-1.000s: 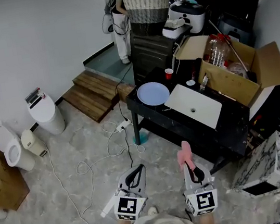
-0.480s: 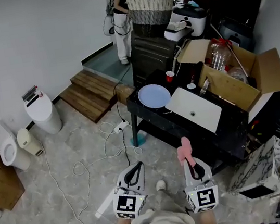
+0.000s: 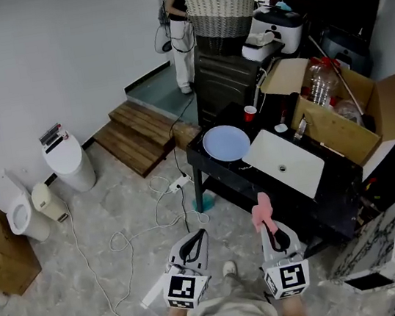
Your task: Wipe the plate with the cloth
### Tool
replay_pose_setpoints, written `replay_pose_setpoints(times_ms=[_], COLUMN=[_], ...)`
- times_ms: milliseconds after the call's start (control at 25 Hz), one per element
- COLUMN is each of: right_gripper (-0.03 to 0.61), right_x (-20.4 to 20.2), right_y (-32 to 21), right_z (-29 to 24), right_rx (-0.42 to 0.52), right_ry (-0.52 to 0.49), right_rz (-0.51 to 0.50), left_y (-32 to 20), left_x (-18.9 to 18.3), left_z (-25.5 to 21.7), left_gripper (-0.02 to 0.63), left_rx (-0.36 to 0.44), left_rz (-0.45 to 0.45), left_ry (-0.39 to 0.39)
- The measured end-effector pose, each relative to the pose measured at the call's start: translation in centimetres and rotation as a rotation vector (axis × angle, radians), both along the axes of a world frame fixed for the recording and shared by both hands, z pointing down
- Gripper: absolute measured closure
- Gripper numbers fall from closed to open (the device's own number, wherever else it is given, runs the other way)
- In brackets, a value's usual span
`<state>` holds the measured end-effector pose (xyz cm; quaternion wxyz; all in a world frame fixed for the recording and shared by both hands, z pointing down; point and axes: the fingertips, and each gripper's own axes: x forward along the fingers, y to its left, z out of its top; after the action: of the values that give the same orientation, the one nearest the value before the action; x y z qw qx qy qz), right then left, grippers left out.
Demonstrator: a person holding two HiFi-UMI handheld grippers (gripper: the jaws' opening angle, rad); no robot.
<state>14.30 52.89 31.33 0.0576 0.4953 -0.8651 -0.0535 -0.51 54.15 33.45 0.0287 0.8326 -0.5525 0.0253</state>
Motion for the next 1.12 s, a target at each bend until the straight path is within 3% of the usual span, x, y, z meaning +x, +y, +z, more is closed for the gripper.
replay_pose_setpoints(times_ms=[480,1120], right_gripper=[0.557,0.557], right_x=[1.3,4.3], right_y=[-9.1,-20.2], right_z=[-0.4,0.3], right_rx=[-0.015,-0.044], right_ry=[-0.010,-0.042], right_rz=[-0.033,-0.057], left_y=[-9.1,-19.8], left_x=[1.9,4.9], left_z=[-1.3,-0.5], left_gripper=[0.611,0.611], left_rx=[0.015,-0.037], left_rz=[-0.009,-0.042], left_ry=[-0.019,-0.052])
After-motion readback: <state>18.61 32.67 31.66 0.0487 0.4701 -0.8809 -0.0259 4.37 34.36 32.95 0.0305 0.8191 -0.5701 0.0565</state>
